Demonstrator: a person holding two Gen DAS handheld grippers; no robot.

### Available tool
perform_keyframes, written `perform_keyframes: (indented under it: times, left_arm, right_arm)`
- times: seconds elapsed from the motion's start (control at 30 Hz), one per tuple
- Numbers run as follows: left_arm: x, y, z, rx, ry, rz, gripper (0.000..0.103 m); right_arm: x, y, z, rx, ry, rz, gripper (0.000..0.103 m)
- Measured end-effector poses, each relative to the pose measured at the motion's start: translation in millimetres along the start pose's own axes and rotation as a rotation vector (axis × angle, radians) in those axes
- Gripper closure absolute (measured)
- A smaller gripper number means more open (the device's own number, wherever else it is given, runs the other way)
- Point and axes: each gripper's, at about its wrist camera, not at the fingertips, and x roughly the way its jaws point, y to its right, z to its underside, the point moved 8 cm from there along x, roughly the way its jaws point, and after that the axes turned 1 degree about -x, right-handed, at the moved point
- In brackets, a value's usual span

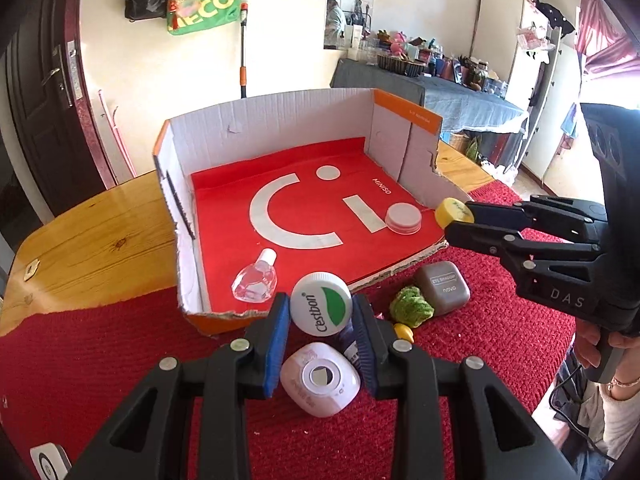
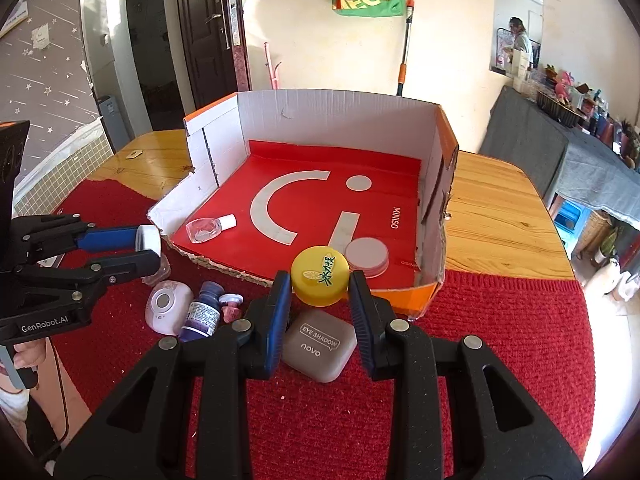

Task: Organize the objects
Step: 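Carry the Cestbon cap and yellow jar into the box with both grippers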

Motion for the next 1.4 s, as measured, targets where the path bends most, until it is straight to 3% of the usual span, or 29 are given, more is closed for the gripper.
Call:
perform_keyframes:
  times: [0.4,0.63,1.0,1.4]
  left_arm:
    - [66,1,-25,0.097,-0.184,0.022,0.07]
    - [93,-1,-27,0.147,-0.275,0.019,0.07]
    - [106,-4,-25,0.171,-0.326,0.049,0.069]
    - [104,-1,-25,0.196,-0.324,0.053,0.069]
  right_arm:
    - [56,-9,-14,-0.076,-0.142,-0.104,0.075]
    - [85,-12,-12,-0.136,-0.231,-0.119,0.074]
    - [100,-12,-5,-0.125,-0.301,-0.191,0.074]
    - [101,-11,-4,-0.138,-0.31,-0.187,0.074]
